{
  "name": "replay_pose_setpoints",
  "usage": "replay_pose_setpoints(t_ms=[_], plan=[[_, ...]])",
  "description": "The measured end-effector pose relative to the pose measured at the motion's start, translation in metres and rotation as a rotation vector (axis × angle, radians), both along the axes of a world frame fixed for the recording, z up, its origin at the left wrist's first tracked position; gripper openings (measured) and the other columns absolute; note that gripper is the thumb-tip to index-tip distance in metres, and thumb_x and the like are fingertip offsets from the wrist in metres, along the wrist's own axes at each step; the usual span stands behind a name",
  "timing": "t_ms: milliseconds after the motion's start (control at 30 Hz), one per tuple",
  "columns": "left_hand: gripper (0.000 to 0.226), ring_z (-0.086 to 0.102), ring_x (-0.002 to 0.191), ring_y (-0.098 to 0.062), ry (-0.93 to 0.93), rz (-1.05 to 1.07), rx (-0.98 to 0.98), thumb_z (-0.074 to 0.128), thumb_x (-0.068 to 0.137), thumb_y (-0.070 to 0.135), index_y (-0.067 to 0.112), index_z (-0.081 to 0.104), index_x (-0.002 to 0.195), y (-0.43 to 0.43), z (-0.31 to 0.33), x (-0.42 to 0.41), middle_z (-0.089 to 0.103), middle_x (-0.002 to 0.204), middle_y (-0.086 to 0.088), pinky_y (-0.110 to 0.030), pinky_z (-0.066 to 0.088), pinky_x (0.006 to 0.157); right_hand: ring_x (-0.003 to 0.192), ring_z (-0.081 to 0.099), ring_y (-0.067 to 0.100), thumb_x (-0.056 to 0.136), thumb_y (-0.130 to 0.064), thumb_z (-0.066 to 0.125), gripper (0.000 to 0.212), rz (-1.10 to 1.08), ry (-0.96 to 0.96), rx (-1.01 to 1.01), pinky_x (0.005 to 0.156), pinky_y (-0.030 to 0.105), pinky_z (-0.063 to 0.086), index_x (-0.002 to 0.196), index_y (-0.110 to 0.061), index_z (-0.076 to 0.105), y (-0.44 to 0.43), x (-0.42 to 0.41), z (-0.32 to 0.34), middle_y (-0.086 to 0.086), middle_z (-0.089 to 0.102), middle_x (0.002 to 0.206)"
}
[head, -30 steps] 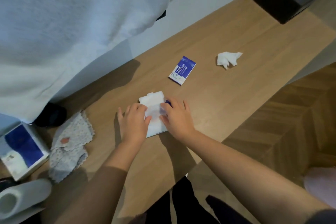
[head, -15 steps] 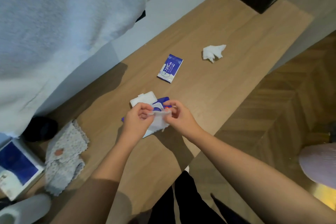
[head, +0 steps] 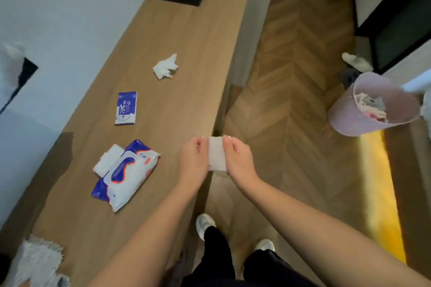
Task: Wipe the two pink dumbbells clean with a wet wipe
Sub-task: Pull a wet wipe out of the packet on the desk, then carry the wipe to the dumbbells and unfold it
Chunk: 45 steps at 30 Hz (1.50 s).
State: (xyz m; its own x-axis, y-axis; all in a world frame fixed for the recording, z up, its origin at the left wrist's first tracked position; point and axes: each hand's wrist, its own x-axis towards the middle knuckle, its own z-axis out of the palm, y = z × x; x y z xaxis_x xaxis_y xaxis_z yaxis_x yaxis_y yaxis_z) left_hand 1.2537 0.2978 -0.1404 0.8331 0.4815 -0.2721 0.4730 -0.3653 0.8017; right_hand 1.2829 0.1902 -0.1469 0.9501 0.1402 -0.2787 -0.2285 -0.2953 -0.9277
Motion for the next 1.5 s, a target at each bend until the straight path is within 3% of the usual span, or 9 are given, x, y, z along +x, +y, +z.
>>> replay_pose_setpoints(t_ms=[233, 400, 567, 633, 767, 867, 1067, 1267, 1500], plan=[[0.032, 0.058, 0.067, -0.008, -0.059, -0.360, 0.074, 0.045, 0.104, 0.035, 0.021, 0.056, 0.077, -0.154, 0.000, 0.013, 0.059, 0.073, 0.006, -0.023, 0.040, 0.054, 0.052, 0.035, 0.006, 0.101, -0.027, 0.050, 0.047, -0.353, -0.060, -0.173, 0.048, 0.021, 0.028, 0.058, -0.018, 0.034, -0.168, -0.015, 0.001, -0.005, 0.038, 0.056], [0.030, 0.053, 0.061, -0.005, -0.079, -0.551, 0.052, 0.046, 0.104, 0.031, 0.021, 0.053, 0.076, -0.266, -0.004, -0.008, 0.055, 0.069, 0.008, -0.007, 0.039, 0.051, 0.049, 0.038, 0.005, 0.100, -0.028, 0.050, 0.046, -0.551, -0.038, -0.261, 0.047, 0.022, 0.028, 0.059, -0.014, 0.036, -0.281, -0.056, -0.006, -0.006, 0.037, 0.053], [0.030, 0.059, 0.072, -0.015, -0.061, -0.770, 0.107, 0.045, 0.104, 0.033, 0.014, 0.059, 0.086, -0.346, -0.014, -0.018, 0.059, 0.075, 0.006, -0.030, 0.049, 0.059, 0.059, 0.052, 0.010, 0.101, -0.037, 0.044, 0.048, -0.690, 0.038, -0.352, 0.055, 0.029, 0.037, 0.072, -0.001, 0.057, -0.359, -0.095, -0.013, 0.002, 0.057, 0.063], [0.030, 0.061, 0.076, -0.024, -0.074, -0.858, 0.136, 0.045, 0.103, 0.034, 0.013, 0.060, 0.087, -0.369, -0.017, -0.019, 0.063, 0.077, 0.000, -0.039, 0.050, 0.063, 0.065, 0.059, 0.016, 0.102, -0.039, 0.042, 0.047, -0.766, 0.073, -0.367, 0.059, 0.033, 0.043, 0.077, -0.004, 0.062, -0.379, -0.107, -0.015, 0.002, 0.061, 0.068], [0.031, 0.057, 0.071, -0.026, -0.090, -1.056, 0.154, 0.043, 0.102, 0.038, 0.020, 0.052, 0.078, -0.409, -0.021, -0.024, 0.060, 0.072, 0.001, -0.036, 0.032, 0.055, 0.065, 0.058, 0.008, 0.102, -0.042, 0.042, 0.041, -0.967, 0.143, -0.391, 0.058, 0.029, 0.046, 0.075, -0.019, 0.062, -0.407, -0.132, -0.020, -0.009, 0.059, 0.067], [0.029, 0.053, 0.071, -0.024, -0.085, -1.214, 0.183, 0.043, 0.103, 0.038, 0.022, 0.050, 0.079, -0.435, -0.020, -0.030, 0.056, 0.072, 0.003, -0.035, 0.030, 0.059, 0.064, 0.057, 0.008, 0.102, -0.042, 0.041, 0.042, -1.106, 0.211, -0.388, 0.054, 0.029, 0.041, 0.074, -0.018, 0.062, -0.421, -0.152, -0.023, -0.007, 0.059, 0.066], [0.031, 0.055, 0.076, -0.028, -0.055, -1.438, 0.239, 0.041, 0.103, 0.041, 0.022, 0.049, 0.080, -0.471, -0.029, -0.044, 0.062, 0.079, -0.004, -0.039, 0.038, 0.060, 0.070, 0.059, 0.020, 0.103, -0.041, 0.041, 0.045, -1.299, 0.304, -0.305, 0.067, 0.046, 0.049, 0.081, -0.008, 0.062, -0.432, -0.185, -0.030, 0.002, 0.061, 0.071], [0.032, 0.056, 0.074, -0.029, -0.039, -1.562, 0.253, 0.043, 0.103, 0.040, 0.019, 0.053, 0.080, -0.505, -0.034, -0.066, 0.063, 0.075, -0.004, -0.039, 0.039, 0.060, 0.062, 0.043, 0.009, 0.104, -0.035, 0.041, 0.045, -1.414, 0.321, -0.220, 0.059, 0.034, 0.035, 0.067, -0.010, 0.050, -0.451, -0.218, -0.033, -0.003, 0.043, 0.058], [0.029, 0.055, 0.070, -0.025, -0.058, -1.624, 0.274, 0.044, 0.102, 0.041, 0.023, 0.053, 0.081, -0.561, -0.043, -0.110, 0.062, 0.074, 0.000, -0.035, 0.035, 0.056, 0.063, 0.050, 0.009, 0.104, -0.037, 0.040, 0.040, -1.434, 0.375, -0.241, 0.056, 0.028, 0.039, 0.071, -0.019, 0.053, -0.500, -0.265, -0.042, -0.002, 0.053, 0.071]])
